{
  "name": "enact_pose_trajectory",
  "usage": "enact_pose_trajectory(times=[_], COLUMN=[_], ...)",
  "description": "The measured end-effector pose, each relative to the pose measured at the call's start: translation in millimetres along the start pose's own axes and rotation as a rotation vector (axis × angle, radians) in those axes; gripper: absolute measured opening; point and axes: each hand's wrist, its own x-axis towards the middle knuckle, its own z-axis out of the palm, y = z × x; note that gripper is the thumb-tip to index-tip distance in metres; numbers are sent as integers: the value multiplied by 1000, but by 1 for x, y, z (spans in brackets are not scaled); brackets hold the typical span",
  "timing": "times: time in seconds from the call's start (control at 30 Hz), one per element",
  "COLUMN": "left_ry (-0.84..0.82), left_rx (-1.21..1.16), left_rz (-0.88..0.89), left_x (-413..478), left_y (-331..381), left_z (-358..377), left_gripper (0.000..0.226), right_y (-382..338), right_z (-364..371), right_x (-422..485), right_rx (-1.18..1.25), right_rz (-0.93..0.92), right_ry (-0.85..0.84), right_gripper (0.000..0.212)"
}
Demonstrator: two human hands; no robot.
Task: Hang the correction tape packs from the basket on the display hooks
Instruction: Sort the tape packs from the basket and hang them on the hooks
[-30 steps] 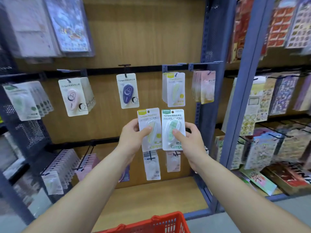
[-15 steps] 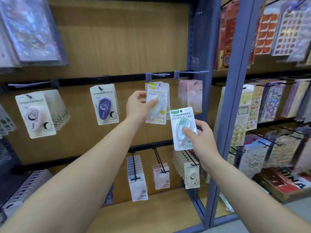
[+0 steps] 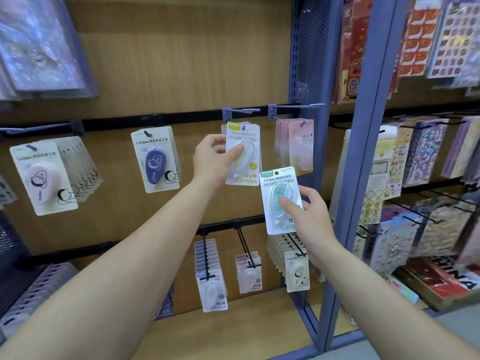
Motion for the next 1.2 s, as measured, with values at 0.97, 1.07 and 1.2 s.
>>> enact_pose_trajectory(times=[0.97, 1.07, 1.2], left_ry=[-279, -236, -119], left_rx=[656, 690, 742], left_rz=[-12, -29, -55], left_x=[-110, -133, -159], left_y=[-32, -30, -23], left_z=[-107, -159, -232], left_gripper=[31, 28, 23], right_y=[-14, -22, -32], right_z=[36, 73, 132], right_x=[-41, -58, -84], right_rx=[-96, -99, -85], right_rz=[65, 50, 30], right_ry=[-138, -228, -328], right_gripper=[29, 25, 19])
